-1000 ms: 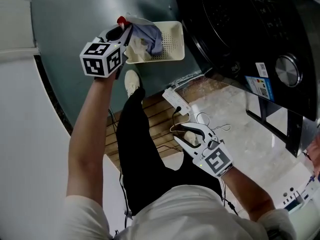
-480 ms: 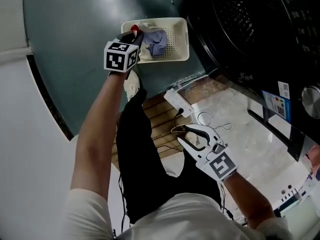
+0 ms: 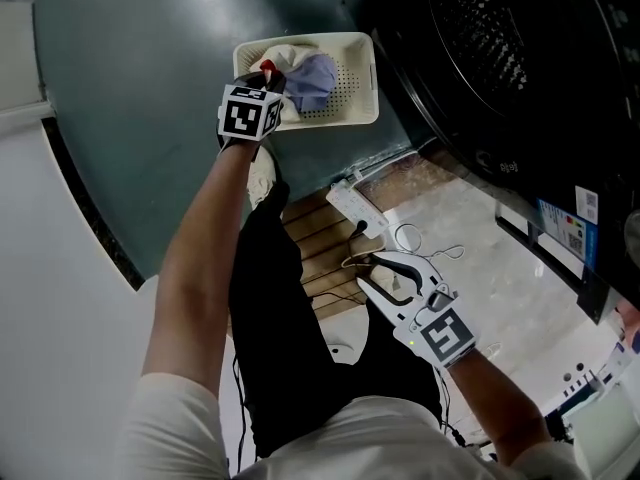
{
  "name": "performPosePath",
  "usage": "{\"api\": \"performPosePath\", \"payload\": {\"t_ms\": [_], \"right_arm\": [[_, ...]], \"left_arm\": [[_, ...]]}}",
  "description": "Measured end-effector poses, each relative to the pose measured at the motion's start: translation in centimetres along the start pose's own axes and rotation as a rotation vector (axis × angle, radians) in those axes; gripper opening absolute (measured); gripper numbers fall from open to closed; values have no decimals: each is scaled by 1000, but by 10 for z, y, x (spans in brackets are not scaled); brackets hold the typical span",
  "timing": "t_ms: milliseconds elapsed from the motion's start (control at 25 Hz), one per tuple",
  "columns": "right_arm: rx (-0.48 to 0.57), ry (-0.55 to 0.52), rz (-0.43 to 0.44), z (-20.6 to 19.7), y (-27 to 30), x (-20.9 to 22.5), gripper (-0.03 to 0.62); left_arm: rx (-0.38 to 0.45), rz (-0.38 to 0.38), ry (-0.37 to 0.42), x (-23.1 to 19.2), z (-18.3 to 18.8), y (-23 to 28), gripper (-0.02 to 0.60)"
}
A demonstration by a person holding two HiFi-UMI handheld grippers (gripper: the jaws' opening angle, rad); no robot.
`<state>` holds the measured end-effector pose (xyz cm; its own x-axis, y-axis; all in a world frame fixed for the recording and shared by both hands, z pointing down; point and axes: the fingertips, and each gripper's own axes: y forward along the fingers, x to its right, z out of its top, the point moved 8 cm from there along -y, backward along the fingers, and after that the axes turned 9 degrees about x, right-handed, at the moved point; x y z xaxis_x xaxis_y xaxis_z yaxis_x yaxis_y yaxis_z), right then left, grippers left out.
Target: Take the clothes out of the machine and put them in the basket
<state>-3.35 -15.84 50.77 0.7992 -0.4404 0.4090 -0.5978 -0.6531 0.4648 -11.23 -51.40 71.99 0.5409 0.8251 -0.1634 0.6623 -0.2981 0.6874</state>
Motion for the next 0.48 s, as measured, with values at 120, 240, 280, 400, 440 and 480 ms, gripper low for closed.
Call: {"api": "performPosePath", "payload": {"t_ms": [120,240,280,400,440,480], "right_arm": [[-5,9,-7,-4,1,4,127],[-17,16,-10,-7,3,7,127],[-18,17,-10,-8,4,7,127],[-13,15,-9,-9,4,8,127],[-11,14,-8,-9,4,7,127],[-8,13,-6,-8,4,6,127]], "left_arm": [[-28,-1,-14,-1,-13,13,100],[-58,9,-22,-2,-26,23,140],[-65,13,-27,-3,-29,24,160],[-78,19,-34,-1,-33,23,225],[-81,20,-30,-1,-33,20,225],[-82,22,-23,-1,-33,16,229]]}}
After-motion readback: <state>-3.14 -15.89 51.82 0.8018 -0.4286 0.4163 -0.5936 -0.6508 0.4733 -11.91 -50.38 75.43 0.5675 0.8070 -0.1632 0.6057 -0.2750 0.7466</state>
